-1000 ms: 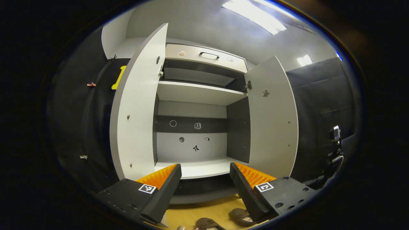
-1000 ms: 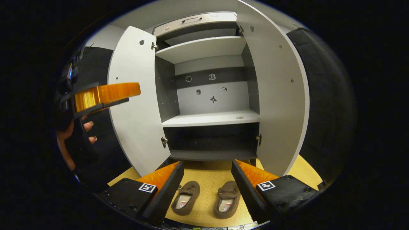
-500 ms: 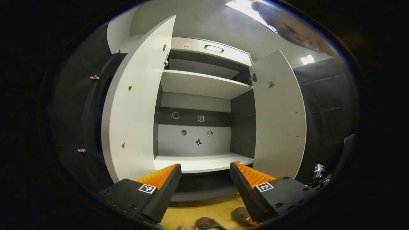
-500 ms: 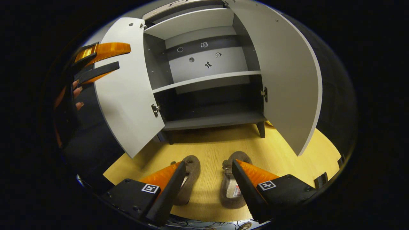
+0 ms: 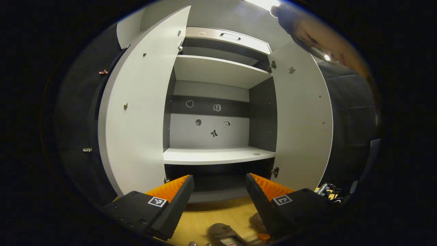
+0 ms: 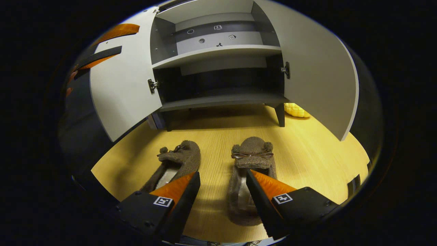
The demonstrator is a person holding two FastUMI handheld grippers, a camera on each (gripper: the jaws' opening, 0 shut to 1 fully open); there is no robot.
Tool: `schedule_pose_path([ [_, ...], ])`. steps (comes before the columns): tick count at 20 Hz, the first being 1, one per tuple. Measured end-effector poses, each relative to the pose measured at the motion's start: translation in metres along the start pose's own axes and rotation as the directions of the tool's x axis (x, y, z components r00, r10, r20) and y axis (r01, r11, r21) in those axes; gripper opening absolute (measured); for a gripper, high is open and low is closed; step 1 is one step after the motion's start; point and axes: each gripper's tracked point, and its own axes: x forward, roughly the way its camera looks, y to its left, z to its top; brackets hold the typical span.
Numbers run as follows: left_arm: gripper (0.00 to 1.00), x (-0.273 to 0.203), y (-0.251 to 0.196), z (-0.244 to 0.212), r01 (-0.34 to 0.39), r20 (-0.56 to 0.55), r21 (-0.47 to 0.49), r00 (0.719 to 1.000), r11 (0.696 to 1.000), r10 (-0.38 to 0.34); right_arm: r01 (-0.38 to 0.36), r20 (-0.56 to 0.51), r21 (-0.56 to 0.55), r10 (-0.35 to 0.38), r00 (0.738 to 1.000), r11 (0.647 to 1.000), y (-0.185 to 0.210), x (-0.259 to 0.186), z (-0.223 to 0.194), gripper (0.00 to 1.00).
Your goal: Grab one shoe with the right hand and put it into the shoe cabinet, grab the other shoe with the left hand and put it into the shoe cabinet; then close the right door with the right hand and the left door with the left hand.
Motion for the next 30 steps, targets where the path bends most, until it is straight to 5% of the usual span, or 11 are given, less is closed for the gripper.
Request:
schedule_pose_path([
  [10, 0.97, -0.008, 0.013, -0.020, -0.035, -0.051, -0.029, 0.998, 0.999, 0.033, 0.132, -0.049, 0.006, -0.132, 0.990, 0.991, -0.023, 0.067, 0.002, 0.68],
  [13, 0.97, -0.011, 0.016, -0.027, -0.044, -0.071, -0.054, 0.997, 0.998, 0.040, 0.161, -0.061, 0.021, -0.160, 0.985, 0.987, -0.027, 0.077, 0.005, 0.50],
  [16, 0.97, -0.016, 0.022, -0.030, -0.062, -0.081, -0.058, 0.995, 0.996, 0.057, 0.195, -0.045, -0.020, -0.196, 0.980, 0.981, -0.037, 0.082, 0.005, 0.43],
  [17, 0.97, -0.017, 0.022, -0.030, -0.063, -0.082, -0.061, 0.995, 0.996, 0.058, 0.198, -0.051, -0.022, -0.199, 0.979, 0.980, -0.036, 0.088, 0.007, 0.14],
  [25, 0.97, -0.035, 0.016, -0.025, -0.061, -0.088, -0.085, 0.995, 0.994, 0.053, 0.122, -0.057, -0.040, -0.124, 0.991, 0.992, -0.022, 0.065, 0.021, 0.16],
  [30, 0.97, -0.058, 0.003, -0.008, -0.025, -0.091, -0.097, 0.996, 0.995, 0.016, 0.067, 0.053, -0.069, -0.063, 0.997, 0.995, 0.002, 0.008, 0.113, 0.16],
])
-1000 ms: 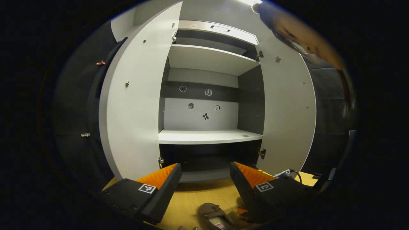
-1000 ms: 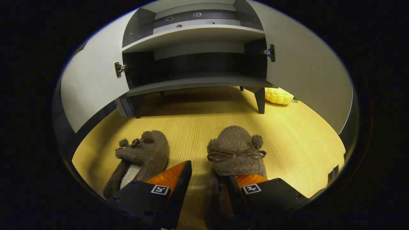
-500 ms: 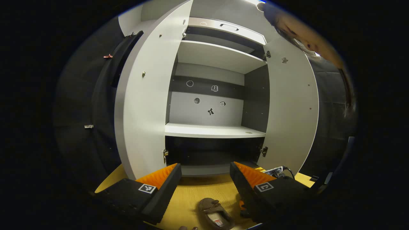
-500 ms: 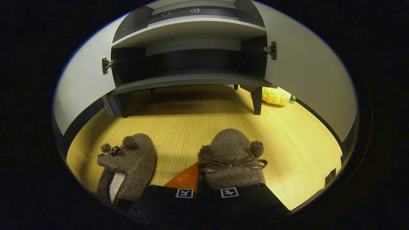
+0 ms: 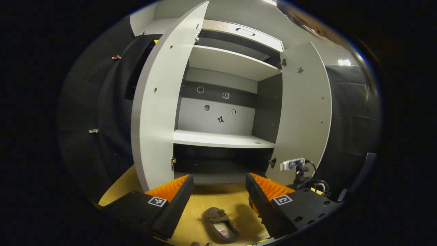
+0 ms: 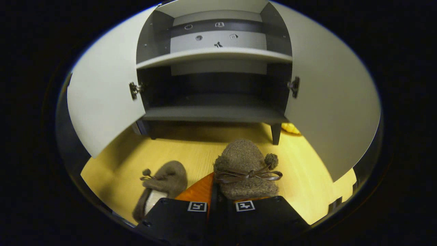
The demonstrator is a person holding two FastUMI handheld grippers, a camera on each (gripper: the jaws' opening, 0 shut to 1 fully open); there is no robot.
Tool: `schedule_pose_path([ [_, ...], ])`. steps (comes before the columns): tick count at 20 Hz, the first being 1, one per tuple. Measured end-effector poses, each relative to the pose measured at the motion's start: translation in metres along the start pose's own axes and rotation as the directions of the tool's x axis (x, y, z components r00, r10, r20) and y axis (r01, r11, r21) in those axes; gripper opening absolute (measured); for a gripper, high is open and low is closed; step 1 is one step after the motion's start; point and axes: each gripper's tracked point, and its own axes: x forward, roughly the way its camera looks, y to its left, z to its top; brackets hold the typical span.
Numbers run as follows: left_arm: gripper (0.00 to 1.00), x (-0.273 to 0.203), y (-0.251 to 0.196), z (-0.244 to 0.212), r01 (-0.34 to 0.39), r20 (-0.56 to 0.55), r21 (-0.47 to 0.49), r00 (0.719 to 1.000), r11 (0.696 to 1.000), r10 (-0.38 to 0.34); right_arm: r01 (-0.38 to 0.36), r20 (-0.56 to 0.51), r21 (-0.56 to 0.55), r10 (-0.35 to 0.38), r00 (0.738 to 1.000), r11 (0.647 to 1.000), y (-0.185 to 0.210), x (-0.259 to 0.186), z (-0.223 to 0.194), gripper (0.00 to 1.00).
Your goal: Grab one shoe with the right hand and put it into the shoe cabinet, grab the other shoe with the left hand and put it into the shoe cabinet; then close the right door with the right hand and the left door with the left hand.
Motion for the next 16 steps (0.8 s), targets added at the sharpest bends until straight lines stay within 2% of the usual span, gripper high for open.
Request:
schedule_pose_path([
  [4, 0.97, -0.025, -0.008, 0.012, 0.018, -0.007, -0.001, 1.000, 1.000, -0.018, -0.005, 0.127, -0.039, 0.010, 0.992, 0.999, 0.004, -0.031, 0.101, 0.16],
  [10, 0.97, -0.057, -0.019, 0.022, -0.006, -0.027, -0.018, 1.000, 1.000, 0.006, 0.017, 0.273, -0.064, 0.001, 0.962, 0.998, 0.000, -0.031, 0.242, 0.16],
  [13, 0.97, -0.061, -0.026, 0.024, -0.030, -0.041, -0.025, 0.999, 0.999, 0.029, 0.004, 0.336, -0.055, 0.015, 0.942, 0.998, 0.000, -0.017, 0.307, 0.16],
  [16, 0.97, -0.053, -0.032, 0.028, -0.075, -0.035, -0.025, 0.997, 0.997, 0.074, -0.021, 0.324, -0.073, 0.043, 0.945, 0.997, -0.002, 0.022, 0.348, 0.16],
])
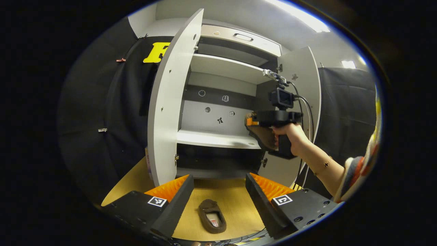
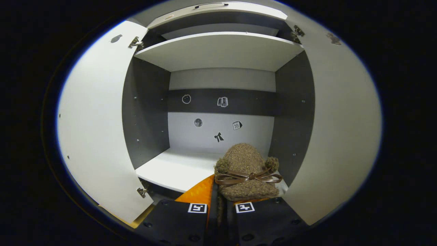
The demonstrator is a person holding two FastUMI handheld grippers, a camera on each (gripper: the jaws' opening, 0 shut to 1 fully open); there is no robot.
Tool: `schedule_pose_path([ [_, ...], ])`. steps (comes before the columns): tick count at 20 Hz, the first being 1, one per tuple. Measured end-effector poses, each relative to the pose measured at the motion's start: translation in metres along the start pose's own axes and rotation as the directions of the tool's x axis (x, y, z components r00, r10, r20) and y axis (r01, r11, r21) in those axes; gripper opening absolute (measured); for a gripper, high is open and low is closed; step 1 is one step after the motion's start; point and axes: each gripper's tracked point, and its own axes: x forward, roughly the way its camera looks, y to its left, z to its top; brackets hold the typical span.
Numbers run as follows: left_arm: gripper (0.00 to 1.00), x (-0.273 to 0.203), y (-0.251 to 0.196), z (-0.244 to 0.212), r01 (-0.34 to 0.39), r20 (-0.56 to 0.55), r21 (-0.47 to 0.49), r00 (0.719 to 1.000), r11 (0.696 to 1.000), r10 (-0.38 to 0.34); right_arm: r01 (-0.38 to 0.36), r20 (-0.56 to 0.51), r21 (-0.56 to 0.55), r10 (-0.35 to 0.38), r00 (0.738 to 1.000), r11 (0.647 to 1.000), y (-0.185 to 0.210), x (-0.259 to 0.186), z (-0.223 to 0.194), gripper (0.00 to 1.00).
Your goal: Grab one shoe with the right hand and put it into the shoe cabinet, grab the other shoe with the left hand and put it into the shoe cabinet; then close the right door with the right hand and the left door with the left hand.
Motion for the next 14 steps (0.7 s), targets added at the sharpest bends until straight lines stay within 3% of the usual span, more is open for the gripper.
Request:
schedule_pose_path([
  [8, 0.97, 0.047, -0.003, 0.009, -0.213, 0.017, -0.015, 0.977, 0.977, 0.214, -0.014, -0.089, 0.049, 0.019, 0.996, 0.999, -0.033, 0.154, 0.003, 0.16],
  [11, 0.97, 0.065, 0.004, 0.007, -0.294, -0.004, -0.039, 0.956, 0.955, 0.294, 0.015, -0.127, 0.050, -0.009, 0.992, 0.999, -0.045, 0.197, -0.015, 0.15],
  [14, 0.97, 0.076, 0.005, 0.012, -0.314, -0.007, -0.049, 0.949, 0.948, 0.314, 0.024, -0.215, 0.100, -0.002, 0.977, 0.995, -0.045, 0.220, -0.048, 0.15],
])
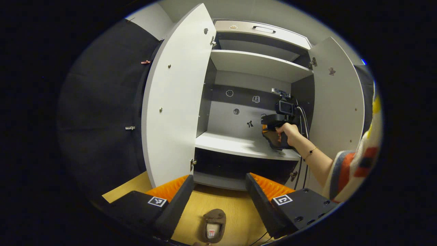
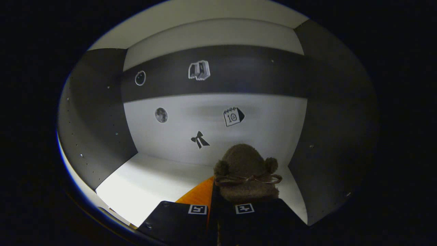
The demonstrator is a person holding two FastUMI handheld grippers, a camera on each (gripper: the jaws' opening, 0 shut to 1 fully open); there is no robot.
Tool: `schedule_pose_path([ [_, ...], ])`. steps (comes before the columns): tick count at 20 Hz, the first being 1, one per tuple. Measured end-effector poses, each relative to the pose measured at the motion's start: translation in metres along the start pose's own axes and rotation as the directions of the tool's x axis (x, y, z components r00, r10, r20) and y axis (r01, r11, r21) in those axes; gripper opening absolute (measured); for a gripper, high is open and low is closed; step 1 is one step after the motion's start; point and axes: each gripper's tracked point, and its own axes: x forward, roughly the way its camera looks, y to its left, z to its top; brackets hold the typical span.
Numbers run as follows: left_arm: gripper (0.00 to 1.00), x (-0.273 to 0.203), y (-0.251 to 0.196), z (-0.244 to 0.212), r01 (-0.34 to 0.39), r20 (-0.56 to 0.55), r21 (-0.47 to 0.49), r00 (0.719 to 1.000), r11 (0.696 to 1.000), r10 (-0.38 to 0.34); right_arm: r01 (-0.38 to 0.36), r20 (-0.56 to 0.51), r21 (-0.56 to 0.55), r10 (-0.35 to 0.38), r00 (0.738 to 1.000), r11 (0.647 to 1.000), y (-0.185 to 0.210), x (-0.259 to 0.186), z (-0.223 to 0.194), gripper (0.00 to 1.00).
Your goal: Grab one shoe with the right hand and put it into the shoe cabinet, grab the other shoe with the left hand and put it into the shoe cabinet; then close the right door with the right hand and the left door with the left hand.
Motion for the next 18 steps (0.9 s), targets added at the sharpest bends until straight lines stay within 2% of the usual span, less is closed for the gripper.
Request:
schedule_pose_path([
  [2, 0.97, 0.008, 0.003, 0.005, -0.007, 0.002, 0.019, 1.000, 1.000, 0.007, 0.007, -0.033, 0.013, -0.007, 0.999, 1.000, -0.002, 0.012, -0.011, 0.15],
  [3, 0.97, 0.011, 0.006, 0.007, -0.011, 0.001, 0.030, 1.000, 0.999, 0.011, 0.011, -0.036, 0.022, -0.010, 0.999, 1.000, -0.002, 0.015, -0.013, 0.10],
  [4, 0.97, 0.011, 0.009, 0.007, -0.018, -0.002, 0.041, 1.000, 0.999, 0.018, 0.023, -0.031, 0.016, -0.023, 0.999, 1.000, -0.003, 0.015, -0.012, 0.16],
  [6, 0.97, 0.010, 0.016, 0.008, -0.028, -0.005, 0.052, 1.000, 0.998, 0.028, 0.032, -0.038, -0.006, -0.033, 0.999, 0.999, -0.002, 0.013, -0.013, 0.18],
  [8, 0.97, 0.008, 0.020, 0.007, -0.028, -0.010, 0.045, 1.000, 0.999, 0.029, 0.011, -0.054, -0.010, -0.012, 0.998, 1.000, 0.006, 0.007, -0.017, 0.35],
  [9, 0.97, 0.008, 0.020, 0.006, -0.028, -0.013, 0.039, 0.999, 0.999, 0.029, -0.010, -0.053, -0.010, 0.009, 0.999, 1.000, 0.012, 0.003, -0.016, 0.53],
  [10, 0.97, 0.005, 0.022, 0.004, -0.031, -0.016, 0.037, 0.999, 0.999, 0.032, -0.018, -0.050, -0.011, 0.017, 0.999, 1.000, 0.017, -0.003, -0.016, 0.58],
  [11, 0.97, 0.003, 0.023, 0.003, -0.036, -0.016, 0.039, 0.999, 0.999, 0.037, -0.027, -0.046, -0.018, 0.027, 0.999, 0.999, 0.023, -0.009, -0.016, 0.75],
  [14, 0.97, -0.006, 0.026, 0.003, -0.032, 0.003, 0.054, 0.999, 0.998, 0.032, -0.053, -0.017, -0.060, 0.052, 0.998, 0.997, 0.034, -0.038, -0.018, 0.90],
  [15, 0.97, -0.008, 0.026, 0.002, -0.019, 0.003, 0.056, 1.000, 0.998, 0.019, -0.057, -0.002, -0.071, 0.057, 0.998, 0.996, 0.036, -0.051, -0.016, 1.00],
  [18, 0.97, -0.017, 0.028, -0.005, 0.049, -0.002, 0.052, 0.999, 0.997, -0.048, -0.083, 0.082, -0.079, 0.089, 0.993, 0.993, 0.044, -0.101, 0.002, 1.00],
])
